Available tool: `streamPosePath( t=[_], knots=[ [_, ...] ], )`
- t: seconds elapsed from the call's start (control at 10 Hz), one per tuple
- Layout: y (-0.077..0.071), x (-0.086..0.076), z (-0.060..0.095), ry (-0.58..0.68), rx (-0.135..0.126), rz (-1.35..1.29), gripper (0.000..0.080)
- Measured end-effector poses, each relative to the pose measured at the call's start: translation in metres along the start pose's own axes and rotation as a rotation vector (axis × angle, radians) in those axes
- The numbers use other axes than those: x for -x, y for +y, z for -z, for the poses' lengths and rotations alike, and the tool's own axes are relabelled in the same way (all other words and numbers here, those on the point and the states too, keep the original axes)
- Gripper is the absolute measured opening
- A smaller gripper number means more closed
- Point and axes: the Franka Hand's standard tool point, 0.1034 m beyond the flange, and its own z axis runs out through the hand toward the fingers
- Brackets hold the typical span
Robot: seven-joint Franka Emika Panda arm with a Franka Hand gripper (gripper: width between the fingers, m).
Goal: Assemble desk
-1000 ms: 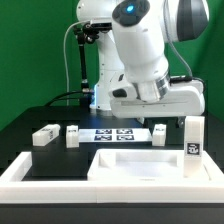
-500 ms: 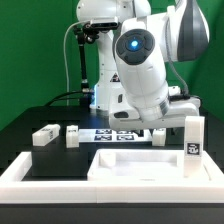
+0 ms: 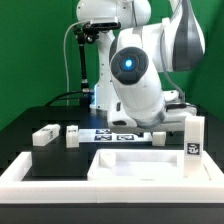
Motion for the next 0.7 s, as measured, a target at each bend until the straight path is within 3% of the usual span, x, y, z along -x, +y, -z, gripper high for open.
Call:
streamPosePath(
  t=[0.4, 0.7],
  knots=[
    [-0.001, 0.0, -0.001, 0.0, 0.001, -0.007, 0.0649],
    [0.002, 0.003, -0.011, -0.047, -0.002, -0.023, 0.0649]
  ],
)
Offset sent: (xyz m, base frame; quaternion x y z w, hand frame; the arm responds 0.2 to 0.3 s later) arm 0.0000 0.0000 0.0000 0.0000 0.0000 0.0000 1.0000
